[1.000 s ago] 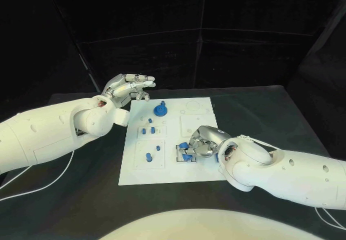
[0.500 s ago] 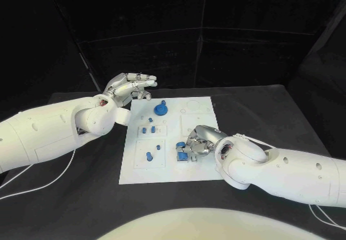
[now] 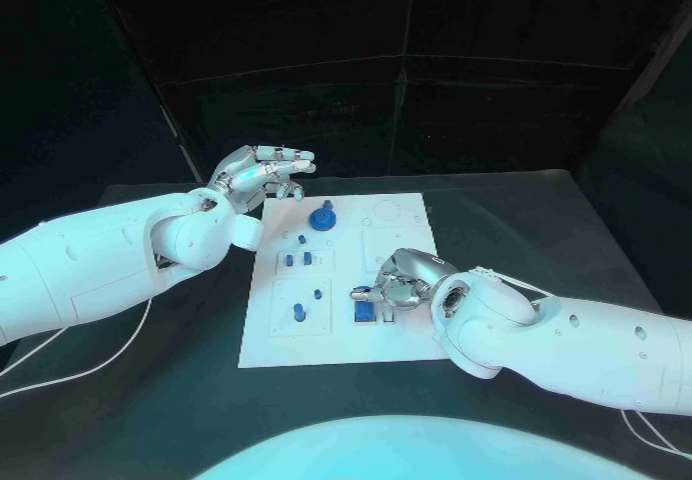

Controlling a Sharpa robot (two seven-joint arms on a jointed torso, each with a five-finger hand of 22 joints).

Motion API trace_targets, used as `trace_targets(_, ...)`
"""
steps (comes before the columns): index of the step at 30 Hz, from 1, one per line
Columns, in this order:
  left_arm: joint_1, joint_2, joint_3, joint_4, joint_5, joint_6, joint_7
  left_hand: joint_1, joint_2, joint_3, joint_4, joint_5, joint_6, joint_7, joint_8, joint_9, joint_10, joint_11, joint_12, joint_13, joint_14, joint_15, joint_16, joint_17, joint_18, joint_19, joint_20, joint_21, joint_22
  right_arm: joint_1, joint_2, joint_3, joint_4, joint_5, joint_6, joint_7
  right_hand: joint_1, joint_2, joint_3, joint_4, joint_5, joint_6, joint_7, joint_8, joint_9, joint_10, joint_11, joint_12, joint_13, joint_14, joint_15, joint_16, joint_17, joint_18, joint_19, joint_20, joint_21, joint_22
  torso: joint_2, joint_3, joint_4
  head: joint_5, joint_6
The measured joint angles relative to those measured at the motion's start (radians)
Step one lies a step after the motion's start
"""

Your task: Assemble the parts on the task board

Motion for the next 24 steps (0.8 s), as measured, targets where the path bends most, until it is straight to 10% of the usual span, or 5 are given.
trace_targets(14,0.000,0.003,0.000,-0.004,0.000,0.003,-0.003,0.000,0.000,0.000,0.000,0.000,0.000,0.000,0.000,0.000,0.000,0.000,0.000,0.000,0.000,0.000,0.000,0.000,0.000,0.000,0.000,0.000,0.000,0.000,-0.019,0.000,0.021,-0.021,-0.004,0.002,0.216,0.006,0.039,-0.069,0.090,-0.006,-0.006,0.041,0.030,0.004,-0.004,0.000,0.016,-0.001,-0.006,0.000,0.010,0.000,0.000,0.000,-0.005,0.004,0.000,0.0008,0.0000,-0.007,-0.003)
trace_targets(24,0.000,0.003,0.000,-0.006,0.000,0.004,-0.006,0.000,0.000,0.000,0.000,0.000,0.000,0.000,0.000,0.000,0.000,0.000,0.000,0.000,0.000,0.000,0.000,0.000,0.000,0.000,0.000,0.000,0.000,0.000,-0.018,0.000,0.028,-0.039,0.000,0.009,0.313,-0.001,0.062,-0.132,0.028,-0.002,-0.010,0.064,0.044,0.012,-0.011,0.021,0.037,0.000,-0.007,0.000,0.027,0.000,0.000,-0.008,-0.005,0.016,0.000,0.0003,0.0012,-0.006,-0.004)
